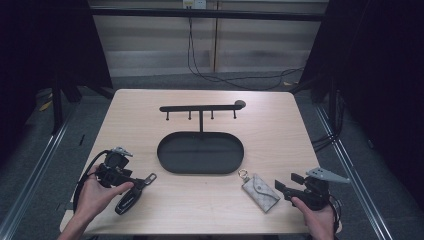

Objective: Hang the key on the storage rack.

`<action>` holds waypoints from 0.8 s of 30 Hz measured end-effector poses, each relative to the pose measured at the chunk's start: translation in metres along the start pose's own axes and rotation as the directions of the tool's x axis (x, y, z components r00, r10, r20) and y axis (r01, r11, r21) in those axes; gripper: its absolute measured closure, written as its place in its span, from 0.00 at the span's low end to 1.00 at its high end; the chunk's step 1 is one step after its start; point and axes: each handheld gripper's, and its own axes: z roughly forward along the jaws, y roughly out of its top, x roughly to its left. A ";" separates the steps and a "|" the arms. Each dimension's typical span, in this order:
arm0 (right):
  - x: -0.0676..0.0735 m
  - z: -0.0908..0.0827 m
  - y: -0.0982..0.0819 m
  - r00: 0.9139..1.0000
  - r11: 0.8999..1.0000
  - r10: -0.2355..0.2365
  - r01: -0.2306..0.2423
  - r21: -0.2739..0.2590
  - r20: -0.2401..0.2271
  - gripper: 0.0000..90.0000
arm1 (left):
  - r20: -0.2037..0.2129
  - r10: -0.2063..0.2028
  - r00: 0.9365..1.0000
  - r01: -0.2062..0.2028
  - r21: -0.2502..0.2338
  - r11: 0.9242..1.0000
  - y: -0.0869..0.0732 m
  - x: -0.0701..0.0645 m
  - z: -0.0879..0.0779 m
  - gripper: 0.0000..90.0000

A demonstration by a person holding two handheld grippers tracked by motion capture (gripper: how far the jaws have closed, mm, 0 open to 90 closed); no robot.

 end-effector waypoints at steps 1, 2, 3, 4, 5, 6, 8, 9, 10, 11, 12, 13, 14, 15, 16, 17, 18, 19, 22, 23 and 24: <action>0.000 0.000 0.000 1.000 1.000 -0.002 0.002 0.003 -0.002 0.28 | 0.002 0.012 1.000 -0.012 0.001 1.000 0.002 0.000 0.000 0.48; 0.000 0.000 0.000 1.000 1.000 -0.002 0.002 0.003 -0.002 0.28 | 0.002 0.013 1.000 -0.013 0.003 1.000 0.003 -0.001 0.000 0.48; 0.000 0.001 0.000 1.000 1.000 -0.001 0.001 0.005 -0.002 0.28 | 0.002 0.015 1.000 -0.015 0.023 1.000 0.005 -0.001 0.001 0.47; 0.000 0.001 0.000 1.000 1.000 -0.004 0.004 0.008 -0.002 0.28 | 0.000 0.023 1.000 -0.023 0.041 0.999 0.007 -0.001 0.002 0.47; 0.001 0.001 0.000 1.000 1.000 -0.003 0.003 0.009 -0.004 0.28 | -0.002 0.027 1.000 -0.027 0.051 0.998 0.010 -0.001 0.004 0.49; 0.001 0.001 0.000 1.000 1.000 -0.003 0.003 0.009 -0.004 0.28 | -0.002 0.030 1.000 -0.030 0.063 0.998 0.012 -0.001 0.005 0.49; 0.000 0.001 0.000 1.000 1.000 -0.003 0.004 0.010 -0.003 0.28 | 0.001 0.058 0.998 -0.058 0.097 0.994 0.017 -0.002 0.007 0.52; 0.000 0.001 0.000 1.000 1.000 0.003 -0.003 0.011 -0.003 0.27 | 0.009 0.067 0.998 -0.068 0.120 0.990 0.019 -0.002 0.008 0.53; 0.000 0.001 0.000 1.000 1.000 0.003 -0.003 0.011 -0.003 0.27 | 0.009 0.071 0.997 -0.071 0.126 0.989 0.021 -0.002 0.009 0.53; 0.000 0.001 0.000 1.000 1.000 0.005 -0.005 0.010 -0.006 0.27 | 0.012 0.075 0.997 -0.076 0.129 0.989 0.022 -0.003 0.009 0.53; 0.000 0.001 0.000 1.000 1.000 0.005 -0.005 0.011 -0.005 0.26 | 0.027 0.069 0.997 -0.072 0.136 0.988 0.024 -0.002 0.010 0.53; 0.000 0.001 0.000 1.000 1.000 0.004 -0.004 0.013 -0.004 0.26 | 0.026 0.068 0.997 -0.071 0.140 0.988 0.026 -0.002 0.011 0.53; 0.000 0.001 0.000 1.000 1.000 0.004 -0.004 0.013 -0.004 0.26 | 0.025 0.073 0.997 -0.076 0.149 0.986 0.027 -0.001 0.011 0.53; 0.000 0.002 0.000 1.000 1.000 0.005 -0.005 0.015 -0.005 0.26 | 0.028 0.062 0.998 -0.066 0.151 0.986 0.028 -0.001 0.013 0.53; 0.000 0.002 0.000 1.000 1.000 0.005 -0.005 0.015 -0.005 0.26 | 0.038 0.063 0.997 -0.069 0.160 0.985 0.030 0.000 0.014 0.55; 0.000 0.002 0.000 1.000 1.000 0.005 -0.005 0.015 -0.005 0.26 | 0.044 0.067 0.997 -0.073 0.172 0.982 0.031 0.001 0.015 0.55; 0.000 0.002 0.000 1.000 1.000 0.006 -0.006 0.017 -0.004 0.26 | 0.046 0.070 0.996 -0.078 0.179 0.981 0.032 0.001 0.017 0.57; 0.000 0.002 0.000 1.000 1.000 0.006 -0.006 0.017 -0.004 0.26 | 0.053 0.068 0.996 -0.077 0.187 0.979 0.033 0.000 0.019 0.57; 0.000 0.002 0.000 1.000 1.000 0.005 -0.005 0.022 -0.003 0.26 | 0.054 0.082 0.995 -0.092 0.213 0.973 0.035 -0.001 0.025 0.61; 0.000 0.003 0.000 1.000 1.000 0.004 -0.003 0.023 -0.005 0.26 | 0.053 0.086 0.995 -0.095 0.222 0.970 0.036 -0.001 0.028 0.62; 0.000 0.003 0.000 1.000 1.000 0.004 -0.004 0.024 -0.005 0.26 | 0.050 0.092 0.994 -0.101 0.231 0.968 0.036 -0.001 0.030 0.63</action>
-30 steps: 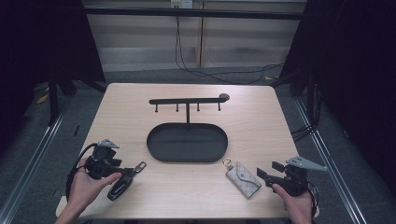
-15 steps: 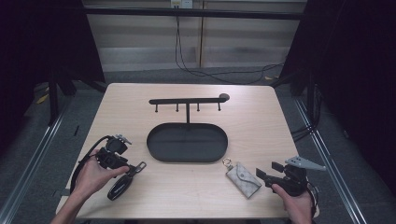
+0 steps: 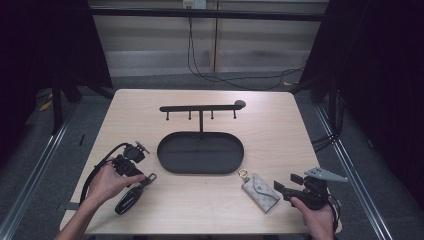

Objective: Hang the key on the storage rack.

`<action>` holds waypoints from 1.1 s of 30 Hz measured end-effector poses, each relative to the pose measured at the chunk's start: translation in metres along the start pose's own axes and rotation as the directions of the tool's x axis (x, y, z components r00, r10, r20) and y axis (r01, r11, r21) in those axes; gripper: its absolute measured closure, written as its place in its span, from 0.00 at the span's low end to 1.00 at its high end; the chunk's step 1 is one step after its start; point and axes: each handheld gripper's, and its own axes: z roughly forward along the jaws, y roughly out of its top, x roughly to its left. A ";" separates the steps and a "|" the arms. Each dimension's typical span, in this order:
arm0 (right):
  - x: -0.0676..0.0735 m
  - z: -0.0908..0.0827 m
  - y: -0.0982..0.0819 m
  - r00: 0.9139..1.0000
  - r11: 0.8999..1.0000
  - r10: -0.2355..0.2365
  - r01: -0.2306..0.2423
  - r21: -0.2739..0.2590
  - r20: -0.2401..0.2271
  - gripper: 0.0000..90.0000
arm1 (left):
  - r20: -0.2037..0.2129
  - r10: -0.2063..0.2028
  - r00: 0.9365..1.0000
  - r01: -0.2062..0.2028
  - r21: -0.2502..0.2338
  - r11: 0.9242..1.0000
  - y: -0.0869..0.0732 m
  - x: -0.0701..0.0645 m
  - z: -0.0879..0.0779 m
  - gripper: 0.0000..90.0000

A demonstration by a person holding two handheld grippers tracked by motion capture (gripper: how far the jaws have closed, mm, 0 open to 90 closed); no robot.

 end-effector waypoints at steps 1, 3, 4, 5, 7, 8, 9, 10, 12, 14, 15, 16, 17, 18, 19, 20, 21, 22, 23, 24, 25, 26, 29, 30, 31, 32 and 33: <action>0.000 0.000 0.000 1.000 1.000 0.000 0.000 0.000 0.000 0.26 | 0.001 0.000 1.000 0.000 0.007 1.000 0.001 0.000 0.002 0.63; 0.000 0.000 0.000 1.000 1.000 0.001 -0.001 0.001 0.000 0.26 | -0.005 0.004 1.000 -0.004 0.013 1.000 0.003 0.000 0.005 0.63; 0.000 0.000 0.000 1.000 1.000 0.002 -0.002 0.001 0.001 0.26 | -0.003 0.004 1.000 -0.004 0.016 1.000 0.004 0.001 0.006 0.64; 0.000 0.000 0.000 1.000 1.000 0.002 -0.002 0.001 0.001 0.26 | -0.007 0.004 1.000 -0.004 0.017 1.000 0.004 0.000 0.007 0.64; 0.000 0.000 0.000 1.000 1.000 0.002 -0.002 0.001 0.001 0.26 | -0.010 0.009 1.000 -0.008 0.027 1.000 0.005 0.001 0.009 0.65; 0.000 0.000 0.000 1.000 1.000 0.003 -0.003 0.003 0.001 0.26 | -0.010 0.007 1.000 -0.006 0.029 1.000 0.006 0.002 0.009 0.67; 0.000 0.000 0.000 1.000 1.000 0.002 -0.002 0.005 0.001 0.26 | -0.015 0.007 1.000 -0.006 0.032 0.999 0.006 0.002 0.010 0.69; 0.000 0.000 0.000 1.000 1.000 0.002 -0.002 0.005 0.001 0.26 | -0.005 0.006 1.000 -0.006 0.037 0.999 0.006 0.002 0.011 0.69; 0.000 0.000 0.000 1.000 1.000 0.004 -0.004 0.006 0.002 0.26 | -0.001 0.008 1.000 -0.008 0.042 0.999 0.007 0.002 0.013 0.70; 0.000 0.001 0.000 1.000 1.000 0.005 -0.005 0.007 0.003 0.26 | 0.008 0.015 1.000 -0.016 0.055 0.998 0.008 0.002 0.015 0.70; 0.000 0.001 0.000 1.000 1.000 0.005 -0.005 0.007 0.004 0.26 | 0.009 0.015 1.000 -0.016 0.052 0.998 0.009 0.002 0.016 0.71; 0.000 0.001 0.000 1.000 1.000 0.007 -0.007 0.008 0.004 0.26 | 0.016 0.019 1.000 -0.019 0.063 0.998 0.009 0.002 0.017 0.72; 0.000 0.001 0.000 1.000 1.000 0.007 -0.007 0.008 0.004 0.26 | 0.014 0.015 1.000 -0.016 0.070 0.997 0.010 0.002 0.018 0.72; 0.000 0.001 0.000 1.000 1.000 0.007 -0.007 0.007 0.004 0.26 | 0.016 0.019 1.000 -0.020 0.077 0.997 0.010 0.002 0.019 0.72; 0.000 0.001 0.000 1.000 1.000 0.007 -0.007 0.008 0.004 0.26 | 0.003 0.023 1.000 -0.024 0.086 0.996 0.010 0.002 0.021 0.72; 0.000 0.001 0.000 1.000 1.000 0.007 -0.007 0.008 0.005 0.26 | 0.009 0.025 1.000 -0.026 0.090 0.996 0.010 0.002 0.022 0.72; -0.001 0.001 0.000 1.000 1.000 0.008 -0.009 0.008 0.004 0.26 | 0.006 0.027 1.000 -0.027 0.091 0.995 0.011 0.002 0.022 0.73; -0.001 0.001 0.000 1.000 1.000 0.008 -0.009 0.008 0.004 0.26 | 0.006 0.031 1.000 -0.031 0.091 0.995 0.011 0.003 0.022 0.73; -0.001 0.001 0.000 1.000 1.000 0.009 -0.009 0.009 0.005 0.26 | 0.017 0.031 0.999 -0.033 0.088 0.996 0.011 0.003 0.022 0.73; -0.001 0.001 0.000 1.000 1.000 0.008 -0.008 0.010 0.005 0.26 | 0.016 0.036 0.999 -0.037 0.095 0.995 0.011 0.002 0.022 0.75; -0.001 0.002 0.000 1.000 1.000 0.011 -0.011 0.011 0.001 0.26 | 0.006 0.037 0.999 -0.038 0.100 0.994 0.011 0.002 0.022 0.76; -0.002 0.002 0.000 1.000 1.000 0.012 -0.012 0.011 0.001 0.26 | 0.009 0.039 0.999 -0.039 0.100 0.994 0.011 0.002 0.023 0.76; -0.001 0.002 0.000 1.000 1.000 0.009 -0.009 0.016 0.001 0.25 | 0.004 0.049 0.999 -0.049 0.115 0.992 0.014 0.001 0.023 0.76; -0.001 0.002 0.000 1.000 1.000 0.009 -0.009 0.016 0.001 0.25 | -0.008 0.053 0.999 -0.052 0.125 0.991 0.016 0.000 0.024 0.76; -0.001 0.002 0.000 1.000 1.000 0.009 -0.009 0.016 0.001 0.25 | -0.017 0.062 0.998 -0.059 0.138 0.989 0.017 -0.002 0.024 0.76; -0.001 0.002 0.000 1.000 1.000 0.009 -0.009 0.015 0.001 0.25 | -0.019 0.064 0.998 -0.061 0.136 0.989 0.018 -0.004 0.025 0.76; -0.002 0.002 0.000 1.000 1.000 0.010 -0.010 0.014 0.002 0.25 | -0.032 0.074 0.997 -0.068 0.145 0.987 0.019 -0.005 0.025 0.75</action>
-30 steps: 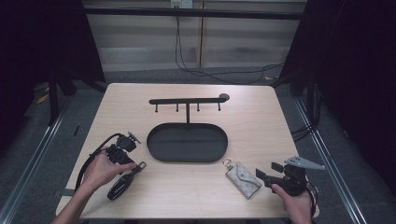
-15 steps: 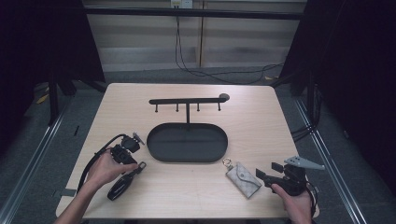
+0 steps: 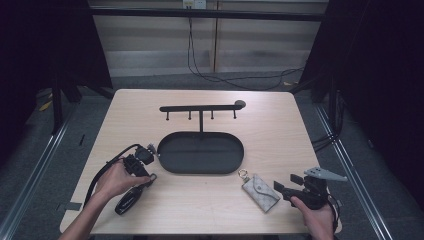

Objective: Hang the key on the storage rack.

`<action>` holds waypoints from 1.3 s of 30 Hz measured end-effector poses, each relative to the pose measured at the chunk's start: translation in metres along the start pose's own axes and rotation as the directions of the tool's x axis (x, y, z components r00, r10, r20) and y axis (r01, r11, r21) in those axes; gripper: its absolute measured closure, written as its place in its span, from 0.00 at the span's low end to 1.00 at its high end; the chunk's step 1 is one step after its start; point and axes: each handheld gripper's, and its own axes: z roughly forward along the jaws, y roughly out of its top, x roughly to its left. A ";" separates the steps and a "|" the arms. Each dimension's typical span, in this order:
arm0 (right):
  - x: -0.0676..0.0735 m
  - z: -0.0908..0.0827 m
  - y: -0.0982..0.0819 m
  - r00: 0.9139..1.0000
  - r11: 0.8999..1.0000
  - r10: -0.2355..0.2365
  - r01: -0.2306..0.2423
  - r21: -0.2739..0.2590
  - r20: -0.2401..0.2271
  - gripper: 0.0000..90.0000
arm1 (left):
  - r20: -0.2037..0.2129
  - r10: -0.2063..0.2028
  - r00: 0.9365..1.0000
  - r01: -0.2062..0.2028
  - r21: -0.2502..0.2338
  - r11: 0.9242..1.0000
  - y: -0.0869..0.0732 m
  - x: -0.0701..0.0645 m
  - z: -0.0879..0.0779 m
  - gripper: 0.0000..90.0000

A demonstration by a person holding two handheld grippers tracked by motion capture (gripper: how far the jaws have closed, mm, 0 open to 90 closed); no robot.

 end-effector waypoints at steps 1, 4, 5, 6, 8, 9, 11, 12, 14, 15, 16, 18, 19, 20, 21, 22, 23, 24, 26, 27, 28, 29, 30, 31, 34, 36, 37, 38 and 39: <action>0.000 0.000 0.000 1.000 1.000 0.000 0.000 0.000 0.000 0.25 | -0.008 0.001 1.000 -0.001 0.003 1.000 0.001 -0.001 0.000 0.75; 0.000 0.000 0.000 1.000 1.000 -0.001 0.001 0.001 0.000 0.25 | -0.020 -0.007 1.000 0.008 0.006 1.000 0.003 -0.003 0.001 0.75; 0.001 0.000 0.000 1.000 1.000 -0.001 0.001 0.004 0.001 0.26 | -0.027 -0.005 1.000 0.006 0.013 1.000 0.003 -0.004 0.001 0.76; 0.001 0.001 0.000 1.000 1.000 -0.006 0.006 0.012 0.003 0.26 | -0.033 -0.009 0.999 0.010 0.017 1.000 0.004 -0.005 0.001 0.76; 0.001 0.001 0.000 1.000 1.000 -0.007 0.007 0.012 0.002 0.25 | -0.056 -0.008 0.998 0.010 0.038 0.999 0.007 -0.009 0.002 0.76; 0.001 0.001 0.000 1.000 1.000 -0.007 0.007 0.012 0.002 0.26 | -0.062 -0.004 0.998 0.007 0.053 0.999 0.009 -0.009 0.002 0.76; 0.001 0.001 0.000 1.000 1.000 -0.007 0.007 0.014 0.001 0.26 | -0.063 -0.003 0.998 0.008 0.081 0.997 0.013 -0.009 0.003 0.76; 0.001 0.001 0.000 1.000 1.000 -0.008 0.008 0.012 0.001 0.26 | -0.068 -0.007 0.998 0.013 0.090 0.996 0.015 -0.008 0.003 0.76; 0.001 0.000 0.000 1.000 1.000 -0.010 0.010 0.011 0.003 0.26 | -0.080 -0.010 0.997 0.018 0.099 0.995 0.017 -0.012 0.004 0.78; 0.001 0.000 -0.001 1.000 1.000 -0.009 0.009 0.011 0.004 0.26 | -0.075 -0.022 0.997 0.030 0.107 0.994 0.017 -0.011 0.004 0.78; 0.001 0.000 -0.001 1.000 1.000 -0.011 0.010 0.012 0.005 0.26 | -0.071 -0.023 0.997 0.031 0.101 0.994 0.017 -0.010 0.004 0.78; 0.002 0.000 -0.001 1.000 1.000 -0.013 0.013 0.015 0.004 0.26 | -0.068 -0.027 0.997 0.034 0.101 0.994 0.016 -0.009 0.003 0.78; 0.002 0.000 -0.001 1.000 1.000 -0.013 0.013 0.015 0.004 0.26 | -0.077 -0.024 0.997 0.031 0.093 0.995 0.016 -0.009 0.003 0.78; 0.002 0.000 -0.001 1.000 1.000 -0.016 0.016 0.017 0.002 0.26 | -0.069 -0.027 0.997 0.033 0.084 0.996 0.015 -0.009 0.003 0.78; 0.002 0.001 -0.001 1.000 1.000 -0.017 0.017 0.019 0.004 0.26 | -0.063 -0.027 0.998 0.033 0.088 0.996 0.015 -0.009 0.003 0.78; 0.002 0.001 -0.001 1.000 1.000 -0.016 0.016 0.019 0.004 0.26 | -0.062 -0.016 0.998 0.021 0.086 0.996 0.014 -0.009 0.003 0.78; 0.002 0.001 -0.001 1.000 1.000 -0.013 0.013 0.021 0.004 0.26 | -0.056 -0.015 0.998 0.019 0.084 0.996 0.014 -0.009 0.003 0.79; 0.002 0.001 -0.001 1.000 1.000 -0.013 0.013 0.021 0.004 0.26 | -0.052 -0.010 0.999 0.014 0.080 0.997 0.013 -0.008 0.003 0.79; 0.001 0.001 -0.001 1.000 1.000 -0.010 0.010 0.021 0.005 0.26 | -0.038 -0.003 0.999 0.006 0.074 0.997 0.013 -0.005 0.002 0.79; 0.001 0.002 -0.001 1.000 1.000 -0.010 0.009 0.021 0.007 0.26 | -0.027 0.001 1.000 0.001 0.073 0.997 0.013 -0.004 0.002 0.79; 0.001 0.002 0.000 1.000 1.000 -0.009 0.009 0.024 0.006 0.26 | -0.017 -0.001 1.000 0.003 0.070 0.998 0.012 -0.003 0.002 0.79; 0.001 0.002 0.000 1.000 1.000 -0.009 0.009 0.024 0.006 0.26 | -0.010 -0.005 1.000 0.006 0.066 0.998 0.012 -0.002 0.001 0.79; 0.001 0.002 0.000 1.000 1.000 -0.009 0.009 0.024 0.006 0.26 | 0.001 -0.005 1.000 0.005 0.075 0.997 0.011 -0.002 0.001 0.79; 0.002 0.003 0.000 1.000 1.000 -0.010 0.010 0.025 0.007 0.26 | 0.010 -0.009 1.000 0.008 0.063 0.998 0.011 -0.001 0.000 0.79; 0.002 0.002 0.000 1.000 1.000 -0.009 0.009 0.025 0.008 0.26 | 0.007 -0.022 1.000 0.022 0.049 0.999 0.010 0.001 -0.007 0.79; 0.002 0.002 -0.001 1.000 1.000 -0.006 0.006 0.024 0.009 0.26 | 0.006 -0.018 1.000 0.017 0.052 0.999 0.010 0.001 -0.009 0.79; 0.001 0.002 -0.001 1.000 1.000 -0.006 0.006 0.023 0.009 0.26 | 0.003 -0.010 1.000 0.010 0.054 0.998 0.010 0.001 -0.010 0.79; 0.001 0.002 -0.001 1.000 1.000 -0.007 0.006 0.023 0.009 0.25 | 0.000 -0.004 1.000 0.004 0.058 0.998 0.010 0.001 -0.011 0.79; 0.001 0.002 -0.001 1.000 1.000 -0.007 0.007 0.024 0.010 0.25 | 0.003 -0.007 1.000 0.007 0.060 0.998 0.010 0.001 -0.013 0.79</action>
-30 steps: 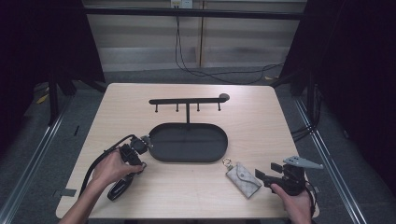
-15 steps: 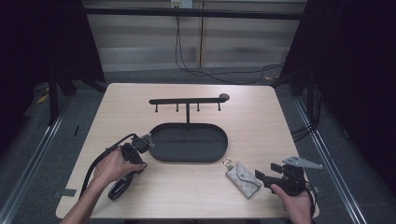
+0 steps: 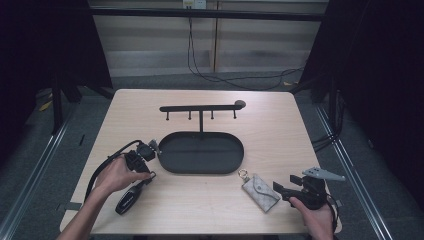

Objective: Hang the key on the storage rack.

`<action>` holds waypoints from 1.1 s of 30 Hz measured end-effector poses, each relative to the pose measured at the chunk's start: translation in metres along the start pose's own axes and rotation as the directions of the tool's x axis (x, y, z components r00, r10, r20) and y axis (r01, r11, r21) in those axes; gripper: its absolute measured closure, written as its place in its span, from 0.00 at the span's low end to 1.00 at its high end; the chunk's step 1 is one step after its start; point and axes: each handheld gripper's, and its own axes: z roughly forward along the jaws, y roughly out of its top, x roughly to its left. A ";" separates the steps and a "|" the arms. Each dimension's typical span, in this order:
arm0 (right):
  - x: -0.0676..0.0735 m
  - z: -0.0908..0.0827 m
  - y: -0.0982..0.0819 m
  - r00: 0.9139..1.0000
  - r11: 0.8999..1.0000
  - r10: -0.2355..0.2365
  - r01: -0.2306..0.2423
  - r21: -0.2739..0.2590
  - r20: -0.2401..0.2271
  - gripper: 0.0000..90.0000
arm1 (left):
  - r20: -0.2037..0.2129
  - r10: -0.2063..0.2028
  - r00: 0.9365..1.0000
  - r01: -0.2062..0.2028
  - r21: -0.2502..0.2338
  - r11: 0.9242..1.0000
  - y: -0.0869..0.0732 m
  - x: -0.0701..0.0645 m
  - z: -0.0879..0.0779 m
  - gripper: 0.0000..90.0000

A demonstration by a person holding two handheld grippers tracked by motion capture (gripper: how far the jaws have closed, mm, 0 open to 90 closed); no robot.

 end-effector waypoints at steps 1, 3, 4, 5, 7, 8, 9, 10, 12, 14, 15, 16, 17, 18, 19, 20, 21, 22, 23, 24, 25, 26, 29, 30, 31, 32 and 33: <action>0.000 0.000 0.000 1.000 1.000 0.001 -0.001 0.000 0.000 0.25 | 0.009 -0.001 1.000 0.001 -0.008 1.000 0.000 0.000 -0.001 0.79; 0.000 0.000 0.000 1.000 1.000 0.001 -0.001 0.001 0.001 0.26 | 0.020 0.007 1.000 -0.007 -0.012 1.000 -0.001 0.001 -0.004 0.79; 0.000 0.000 0.000 1.000 1.000 0.000 0.000 0.001 -0.001 0.25 | 0.017 0.005 1.000 -0.005 -0.020 1.000 -0.001 0.001 -0.006 0.79; 0.000 0.000 0.000 1.000 1.000 0.001 -0.001 0.001 0.001 0.25 | 0.019 0.002 1.000 -0.002 -0.024 1.000 -0.002 0.001 -0.008 0.79; 0.000 0.000 0.000 1.000 1.000 0.002 -0.002 0.000 0.001 0.26 | 0.019 -0.015 1.000 0.016 -0.037 0.999 -0.003 0.003 -0.012 0.79; 0.000 0.000 0.000 1.000 1.000 0.002 -0.002 0.000 0.001 0.26 | 0.011 -0.021 1.000 0.022 -0.040 0.999 -0.003 0.003 -0.015 0.79; 0.000 0.000 0.000 1.000 1.000 0.002 -0.002 0.000 0.001 0.25 | 0.014 -0.031 0.999 0.031 -0.047 0.998 -0.005 0.003 -0.017 0.79; 0.000 0.000 0.000 1.000 1.000 0.002 -0.002 0.000 0.002 0.26 | 0.006 -0.023 1.000 0.024 -0.047 0.999 -0.005 0.004 -0.020 0.79; 0.000 0.000 0.000 1.000 1.000 0.002 -0.002 -0.001 0.001 0.25 | 0.009 -0.026 1.000 0.026 -0.061 0.998 -0.006 0.004 -0.025 0.79; 0.000 0.000 0.000 1.000 1.000 0.003 -0.003 -0.001 0.001 0.25 | 0.003 -0.024 1.000 0.025 -0.079 0.997 -0.007 0.006 -0.030 0.79; 0.000 0.000 0.000 1.000 1.000 0.003 -0.003 -0.001 0.001 0.25 | 0.007 -0.019 1.000 0.019 -0.089 0.996 -0.008 0.006 -0.031 0.79; 0.000 0.000 0.000 1.000 1.000 0.003 -0.003 -0.001 0.001 0.25 | 0.013 -0.019 1.000 0.020 -0.090 0.996 -0.008 0.007 -0.033 0.79; 0.000 0.000 0.000 1.000 1.000 0.003 -0.003 -0.001 0.001 0.25 | 0.023 -0.021 1.000 0.023 -0.095 0.995 -0.009 0.008 -0.035 0.79; 0.000 0.000 0.000 1.000 1.000 0.004 -0.004 0.000 0.000 0.25 | 0.020 -0.020 1.000 0.022 -0.098 0.995 -0.009 0.009 -0.037 0.79; 0.000 0.000 0.000 1.000 1.000 0.005 -0.005 -0.001 0.000 0.25 | 0.018 -0.027 0.999 0.028 -0.103 0.994 -0.010 0.010 -0.038 0.79; 0.000 -0.001 0.000 1.000 1.000 0.005 -0.005 -0.001 0.001 0.25 | 0.019 -0.026 0.999 0.028 -0.106 0.994 -0.011 0.011 -0.039 0.79; 0.000 0.000 0.000 1.000 1.000 0.006 -0.006 -0.001 0.001 0.25 | 0.019 -0.029 0.999 0.031 -0.109 0.994 -0.011 0.011 -0.040 0.79; 0.000 0.000 0.000 1.000 1.000 0.005 -0.005 0.000 0.000 0.25 | 0.018 -0.034 0.999 0.036 -0.107 0.994 -0.012 0.012 -0.042 0.79; 0.000 0.000 0.000 1.000 1.000 0.005 -0.005 0.000 0.000 0.25 | 0.015 -0.033 0.999 0.035 -0.103 0.994 -0.013 0.013 -0.044 0.79; 0.000 0.000 0.000 1.000 1.000 0.005 -0.005 -0.001 -0.001 0.25 | 0.013 -0.032 0.999 0.033 -0.105 0.994 -0.013 0.013 -0.045 0.79; 0.000 0.000 0.000 1.000 1.000 0.004 -0.004 -0.001 -0.001 0.25 | 0.011 -0.040 0.999 0.041 -0.106 0.993 -0.015 0.014 -0.048 0.79; 0.000 0.000 0.000 1.000 1.000 0.004 -0.004 -0.001 -0.001 0.25 | 0.006 -0.045 0.999 0.046 -0.106 0.993 -0.015 0.015 -0.050 0.79; 0.000 0.000 0.000 1.000 1.000 0.005 -0.005 -0.002 0.001 0.25 | 0.007 -0.050 0.999 0.050 -0.114 0.992 -0.018 0.016 -0.055 0.79; 0.000 -0.001 0.000 1.000 1.000 0.004 -0.004 -0.002 0.001 0.25 | 0.009 -0.054 0.999 0.054 -0.117 0.992 -0.019 0.017 -0.056 0.79; 0.000 -0.001 0.000 1.000 1.000 0.004 -0.004 -0.003 0.001 0.25 | 0.006 -0.056 0.998 0.057 -0.119 0.991 -0.020 0.017 -0.057 0.79; 0.000 -0.001 0.000 1.000 1.000 0.005 -0.005 -0.003 0.001 0.25 | 0.007 -0.058 0.998 0.059 -0.125 0.990 -0.021 0.017 -0.059 0.79; 0.000 0.000 0.000 1.000 1.000 0.006 -0.006 -0.002 0.001 0.25 | 0.015 -0.062 0.998 0.063 -0.125 0.990 -0.022 0.018 -0.060 0.79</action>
